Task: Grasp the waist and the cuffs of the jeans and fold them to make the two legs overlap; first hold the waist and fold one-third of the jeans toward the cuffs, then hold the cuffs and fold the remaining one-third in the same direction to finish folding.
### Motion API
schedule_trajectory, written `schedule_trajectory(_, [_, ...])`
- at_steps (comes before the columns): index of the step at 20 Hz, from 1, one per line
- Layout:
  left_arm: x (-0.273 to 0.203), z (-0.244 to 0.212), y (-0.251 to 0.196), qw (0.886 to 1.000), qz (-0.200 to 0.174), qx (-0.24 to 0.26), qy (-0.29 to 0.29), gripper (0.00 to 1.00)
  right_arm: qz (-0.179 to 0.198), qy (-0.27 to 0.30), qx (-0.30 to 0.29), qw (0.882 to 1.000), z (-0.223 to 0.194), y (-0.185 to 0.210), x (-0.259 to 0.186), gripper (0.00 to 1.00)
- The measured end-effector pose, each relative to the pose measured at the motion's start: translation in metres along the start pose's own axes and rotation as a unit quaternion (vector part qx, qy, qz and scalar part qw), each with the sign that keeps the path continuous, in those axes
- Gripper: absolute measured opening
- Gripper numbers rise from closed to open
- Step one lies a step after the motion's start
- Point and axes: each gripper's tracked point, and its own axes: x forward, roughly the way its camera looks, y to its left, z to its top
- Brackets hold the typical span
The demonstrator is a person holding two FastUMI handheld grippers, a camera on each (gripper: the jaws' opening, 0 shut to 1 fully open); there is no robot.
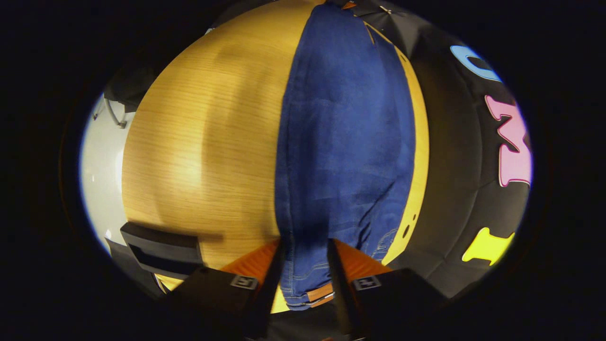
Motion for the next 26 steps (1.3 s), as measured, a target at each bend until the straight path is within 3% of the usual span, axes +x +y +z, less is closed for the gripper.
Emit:
schedule_trajectory(1, [0.001, 0.000, 0.002, 1.000, 0.000, 0.004, 0.003, 0.54, 0.010, 0.003, 0.004, 1.000, 0.002, 0.003, 0.002, 0.40])
schedule_trajectory(2, [0.003, 0.002, 0.002, 1.000, -0.002, 0.005, 0.005, 0.43, 0.013, 0.007, 0.011, 1.000, 0.000, 0.007, 0.001, 0.34])
schedule_trajectory(3, [0.005, 0.003, 0.002, 1.000, -0.004, 0.006, 0.007, 0.40, 0.014, 0.011, 0.018, 1.000, -0.001, 0.007, 0.001, 0.17])
schedule_trajectory(4, [0.005, 0.003, 0.003, 1.000, -0.006, 0.006, 0.008, 0.20, 0.016, 0.016, 0.031, 0.999, -0.001, 0.007, 0.000, 0.16])
schedule_trajectory(5, [0.006, 0.003, 0.004, 1.000, -0.009, 0.001, 0.010, 0.16, 0.018, 0.019, 0.045, 0.999, -0.002, 0.006, 0.000, 0.16])
schedule_trajectory(6, [0.006, 0.001, 0.006, 1.000, -0.012, -0.008, 0.013, 0.11, 0.019, 0.021, 0.057, 0.998, -0.002, 0.005, 0.003, 0.09])
schedule_trajectory(14, [-0.018, 0.005, 0.052, 0.997, 0.020, -0.074, 0.018, 0.06, -0.024, -0.001, 0.192, 0.981, 0.003, -0.038, -0.033, 0.07])
schedule_trajectory(19, [-0.049, 0.016, 0.101, 0.987, 0.041, -0.154, -0.016, 0.03, -0.079, -0.039, 0.325, 0.942, -0.003, -0.115, -0.064, 0.07])
schedule_trajectory(21, [-0.054, 0.015, 0.123, 0.984, 0.051, -0.165, -0.034, 0.06, -0.086, -0.051, 0.350, 0.931, -0.007, -0.141, -0.072, 0.06])
schedule_trajectory(23, [-0.055, 0.010, 0.142, 0.976, 0.055, -0.207, -0.035, 0.06, -0.096, -0.059, 0.360, 0.926, -0.012, -0.166, -0.073, 0.06])
schedule_trajectory(25, [-0.058, 0.012, 0.168, 0.961, 0.063, -0.266, -0.050, 0.06, -0.110, -0.061, 0.371, 0.920, -0.017, -0.192, -0.070, 0.07])
schedule_trajectory(26, [-0.060, 0.014, 0.183, 0.951, 0.069, -0.296, -0.060, 0.06, -0.115, -0.062, 0.378, 0.916, -0.018, -0.204, -0.068, 0.02])
